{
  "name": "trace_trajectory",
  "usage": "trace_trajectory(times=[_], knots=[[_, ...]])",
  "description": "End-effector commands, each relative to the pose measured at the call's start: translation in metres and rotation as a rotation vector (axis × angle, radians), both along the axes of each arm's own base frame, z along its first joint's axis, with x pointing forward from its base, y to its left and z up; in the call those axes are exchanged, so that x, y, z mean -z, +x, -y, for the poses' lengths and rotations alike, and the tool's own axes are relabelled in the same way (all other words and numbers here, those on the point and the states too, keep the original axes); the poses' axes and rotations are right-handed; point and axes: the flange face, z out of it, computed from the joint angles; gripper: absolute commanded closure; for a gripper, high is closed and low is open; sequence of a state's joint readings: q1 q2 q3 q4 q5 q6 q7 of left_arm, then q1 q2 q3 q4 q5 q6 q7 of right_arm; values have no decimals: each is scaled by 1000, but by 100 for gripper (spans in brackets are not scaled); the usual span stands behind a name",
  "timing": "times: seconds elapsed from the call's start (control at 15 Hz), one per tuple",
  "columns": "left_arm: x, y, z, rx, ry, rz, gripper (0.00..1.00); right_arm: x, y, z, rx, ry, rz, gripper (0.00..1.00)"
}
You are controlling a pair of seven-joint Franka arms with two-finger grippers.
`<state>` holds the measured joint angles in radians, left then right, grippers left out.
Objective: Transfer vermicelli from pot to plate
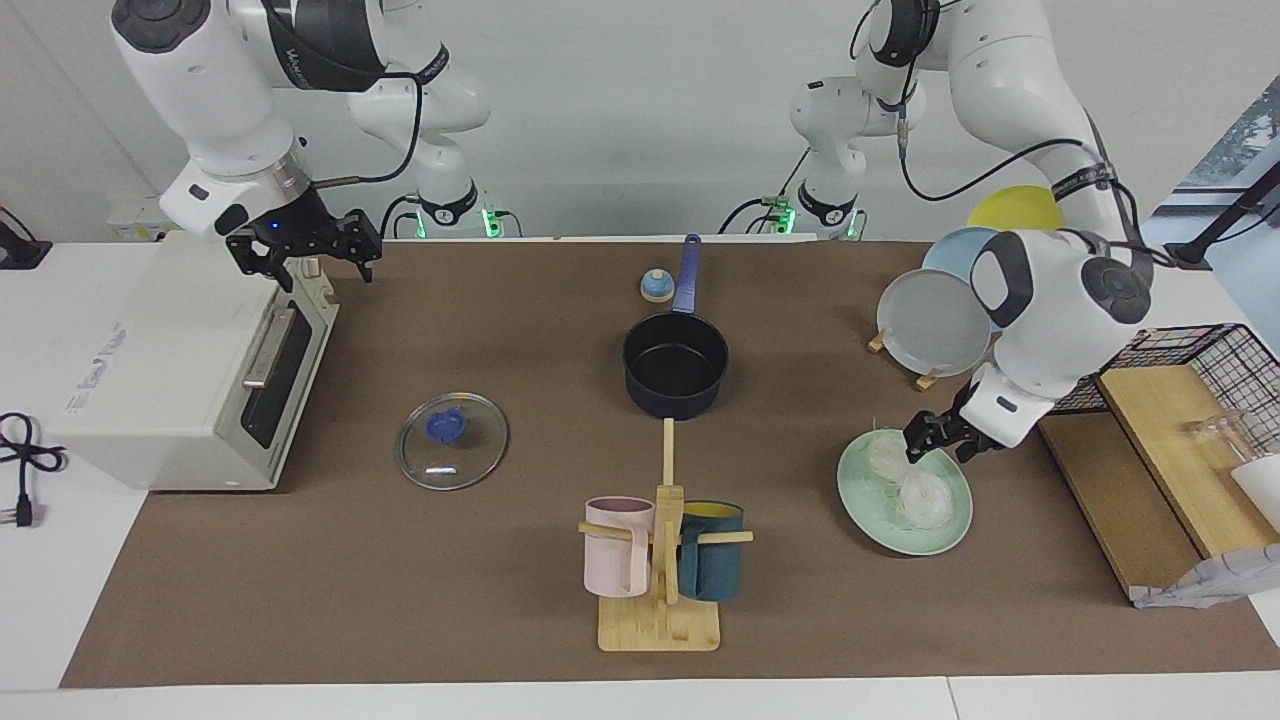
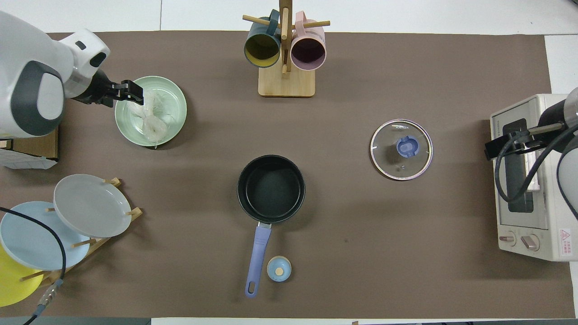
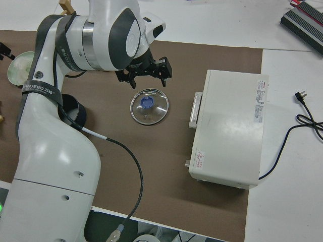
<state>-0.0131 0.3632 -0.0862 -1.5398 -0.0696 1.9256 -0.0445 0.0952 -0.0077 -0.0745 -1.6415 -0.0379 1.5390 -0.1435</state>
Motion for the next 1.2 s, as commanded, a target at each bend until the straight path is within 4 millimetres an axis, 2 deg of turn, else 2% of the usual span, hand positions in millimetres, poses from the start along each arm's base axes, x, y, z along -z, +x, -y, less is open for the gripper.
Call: trace_trajectory(times=[0.0, 0.07, 0.13, 0.27, 0.4, 0.6, 0.73, 0.8, 0.87, 1.0, 1.13], knots=[[-76, -40, -6, -58, 66, -35, 0, -2, 4, 0, 19, 20, -5, 0], [-104, -57, -7, -60, 82, -20, 0, -2, 4, -2, 16, 22, -6, 0], [-123, -72, -8, -61, 86, -24, 0, -2, 3, -6, 10, 21, -8, 0], [-149, -100, -8, -59, 96, -52, 0, -2, 2, -11, 1, 21, -16, 0], [-151, -121, -5, -55, 104, -70, 0, -5, 1, -12, 1, 22, -23, 0], [-136, -135, 0, -42, 109, -72, 0, -5, 1, -11, 6, 36, -24, 0], [-135, -134, 14, -21, 105, -59, 0, -5, 1, -14, 9, 71, -24, 0], [-140, -132, 9, -29, 103, -66, 0, -6, 1, -15, 7, 67, -19, 0], [-154, -130, 15, -19, 102, -63, 0, -7, 1, -16, 4, 62, -20, 0], [-161, -125, 14, -19, 103, -82, 0, -7, 0, -15, 5, 64, -23, 0], [-158, -126, 14, -18, 103, -82, 0, -6, 0, -14, 7, 64, -25, 0]])
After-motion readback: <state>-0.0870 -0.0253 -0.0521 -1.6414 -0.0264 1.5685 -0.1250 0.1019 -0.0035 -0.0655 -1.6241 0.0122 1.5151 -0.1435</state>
